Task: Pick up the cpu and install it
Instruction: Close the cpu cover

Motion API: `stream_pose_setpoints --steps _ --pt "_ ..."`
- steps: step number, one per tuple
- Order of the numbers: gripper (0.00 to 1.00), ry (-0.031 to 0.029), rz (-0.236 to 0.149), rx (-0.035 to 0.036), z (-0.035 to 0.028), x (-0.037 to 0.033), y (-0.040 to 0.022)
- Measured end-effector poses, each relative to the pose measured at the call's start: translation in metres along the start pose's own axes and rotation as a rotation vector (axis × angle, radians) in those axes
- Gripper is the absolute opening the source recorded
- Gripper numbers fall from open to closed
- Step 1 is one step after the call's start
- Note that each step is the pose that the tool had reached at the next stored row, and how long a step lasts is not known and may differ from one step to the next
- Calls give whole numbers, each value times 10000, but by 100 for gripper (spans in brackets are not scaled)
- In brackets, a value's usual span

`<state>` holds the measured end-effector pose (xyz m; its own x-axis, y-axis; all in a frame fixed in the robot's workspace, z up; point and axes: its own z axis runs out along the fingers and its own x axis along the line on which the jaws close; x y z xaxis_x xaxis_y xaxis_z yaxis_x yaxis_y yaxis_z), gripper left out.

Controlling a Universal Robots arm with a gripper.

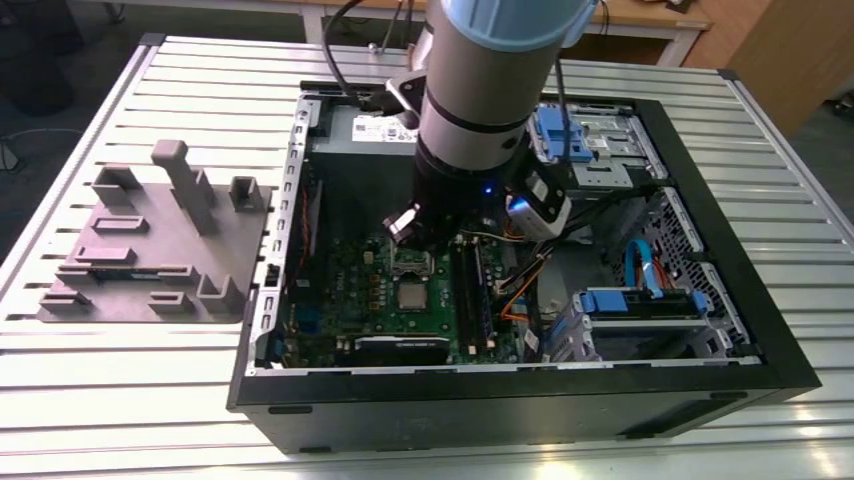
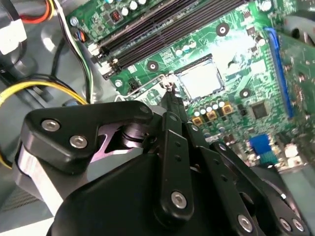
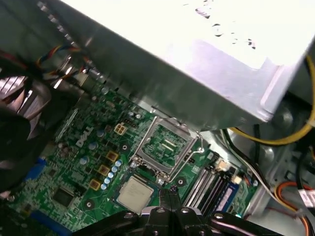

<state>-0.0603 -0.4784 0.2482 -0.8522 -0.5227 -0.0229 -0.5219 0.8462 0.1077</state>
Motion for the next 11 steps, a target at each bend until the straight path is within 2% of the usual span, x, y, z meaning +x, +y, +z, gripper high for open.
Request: stream_pose_setpoints --steps 2,3,5,8,9,11 --pt "10 32 -294 -6 19 -2 -3" --pt "10 23 -315 -26 27 -16 -12" --pt "10 -45 -318 -134 35 -57 -32" --pt "10 -218 -332 -405 47 -106 -49" --pt "10 -246 -349 -451 54 -117 -55" --pt "10 -229 -510 -466 84 -121 -59"
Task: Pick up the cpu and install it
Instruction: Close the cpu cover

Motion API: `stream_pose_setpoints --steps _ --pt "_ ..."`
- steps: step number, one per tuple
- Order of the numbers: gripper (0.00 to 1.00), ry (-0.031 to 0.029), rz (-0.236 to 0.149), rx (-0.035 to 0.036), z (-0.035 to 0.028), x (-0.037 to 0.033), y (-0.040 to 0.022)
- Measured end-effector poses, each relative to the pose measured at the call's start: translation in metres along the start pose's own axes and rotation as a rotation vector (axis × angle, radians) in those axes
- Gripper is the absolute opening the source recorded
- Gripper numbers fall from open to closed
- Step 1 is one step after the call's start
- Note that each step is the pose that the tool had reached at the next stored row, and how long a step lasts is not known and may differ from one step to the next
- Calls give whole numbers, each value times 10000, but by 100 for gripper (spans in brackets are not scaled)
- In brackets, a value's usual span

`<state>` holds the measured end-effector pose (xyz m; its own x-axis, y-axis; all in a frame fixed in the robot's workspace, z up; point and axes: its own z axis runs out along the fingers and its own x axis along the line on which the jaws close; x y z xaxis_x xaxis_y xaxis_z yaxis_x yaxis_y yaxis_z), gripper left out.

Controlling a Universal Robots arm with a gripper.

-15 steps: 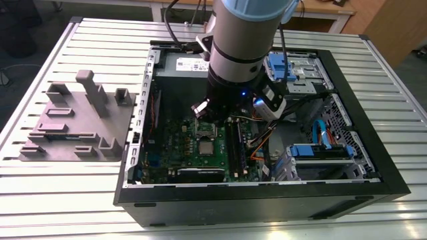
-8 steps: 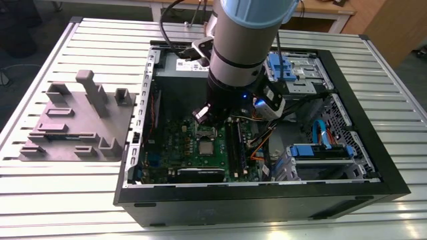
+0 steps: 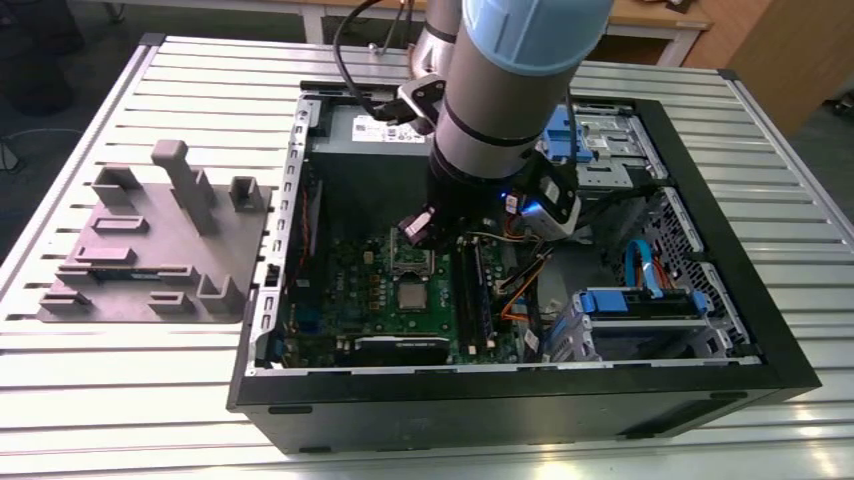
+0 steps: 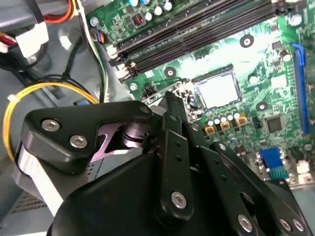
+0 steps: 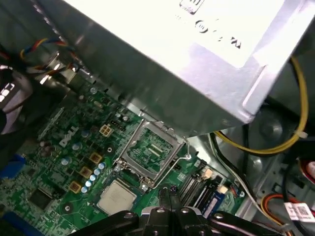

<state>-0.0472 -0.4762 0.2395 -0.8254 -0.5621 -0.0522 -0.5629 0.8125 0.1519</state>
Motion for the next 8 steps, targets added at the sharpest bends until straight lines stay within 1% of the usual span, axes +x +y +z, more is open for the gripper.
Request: stream_pose_setpoints --steps 5,6,7,8 --pt "10 131 -848 -43 65 3 -11" --pt "10 139 -928 -54 70 1 -13" --pt "10 132 -982 -78 74 -4 -18" --pt "10 113 -1017 -111 77 -15 -26"
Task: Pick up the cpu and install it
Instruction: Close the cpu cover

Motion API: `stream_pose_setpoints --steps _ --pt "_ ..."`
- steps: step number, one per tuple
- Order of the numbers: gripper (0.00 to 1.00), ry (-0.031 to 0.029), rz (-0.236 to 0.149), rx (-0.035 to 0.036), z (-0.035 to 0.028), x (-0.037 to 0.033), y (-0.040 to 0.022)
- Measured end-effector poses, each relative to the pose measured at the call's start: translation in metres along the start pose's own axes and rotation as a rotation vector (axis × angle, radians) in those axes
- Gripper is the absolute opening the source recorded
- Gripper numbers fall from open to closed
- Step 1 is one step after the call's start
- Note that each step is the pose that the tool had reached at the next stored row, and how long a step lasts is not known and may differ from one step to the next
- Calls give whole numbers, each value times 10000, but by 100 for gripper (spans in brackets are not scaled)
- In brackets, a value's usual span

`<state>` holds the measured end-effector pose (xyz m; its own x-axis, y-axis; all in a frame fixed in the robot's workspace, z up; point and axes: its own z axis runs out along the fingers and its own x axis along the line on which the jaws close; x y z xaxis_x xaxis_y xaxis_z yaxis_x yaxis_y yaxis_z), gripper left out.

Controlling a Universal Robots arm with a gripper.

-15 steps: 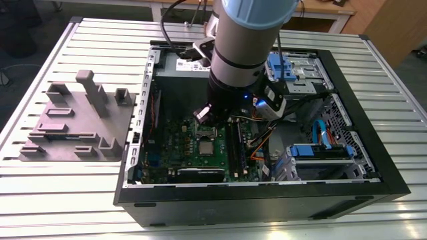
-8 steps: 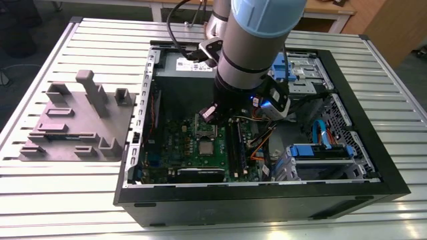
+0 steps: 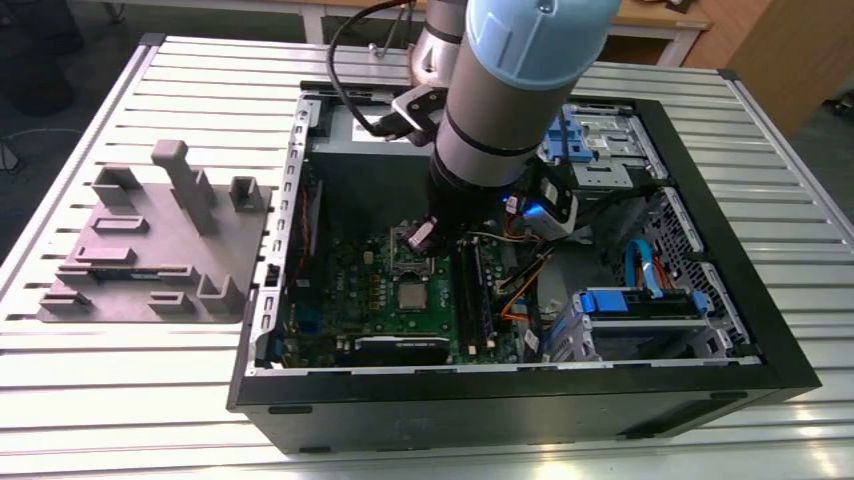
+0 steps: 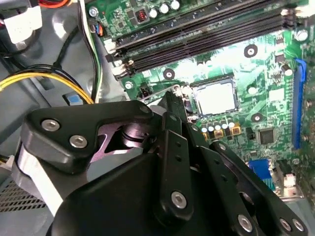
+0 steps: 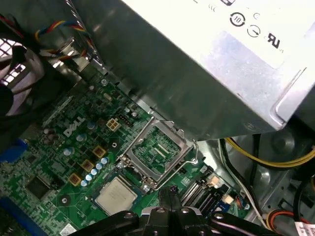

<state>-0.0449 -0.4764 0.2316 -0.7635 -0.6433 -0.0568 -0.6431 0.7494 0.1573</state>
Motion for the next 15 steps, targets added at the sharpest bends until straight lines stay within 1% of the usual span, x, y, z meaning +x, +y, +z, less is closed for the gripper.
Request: stream_pose_setpoints --steps 2,3,5,6,7,8,10,11,12,13,15 --pt "10 -70 -15 -83 13 -40 -24" --pt "10 -95 -18 -114 22 -54 -28" --pt "10 -137 -22 -163 38 -71 -22" --pt "10 -167 -25 -200 46 -74 -20" --pt "10 -209 -47 -255 51 -76 -19" --pt "10 -262 -99 -332 54 -77 -19" --pt "10 -403 -256 -536 58 -76 -19" --pt "10 -448 -314 -600 61 -76 -20" --pt "10 -465 -331 -607 71 -76 -20" --pt "10 -478 -337 -597 79 -76 -22" --pt "10 -484 -340 -589 87 -80 -20"
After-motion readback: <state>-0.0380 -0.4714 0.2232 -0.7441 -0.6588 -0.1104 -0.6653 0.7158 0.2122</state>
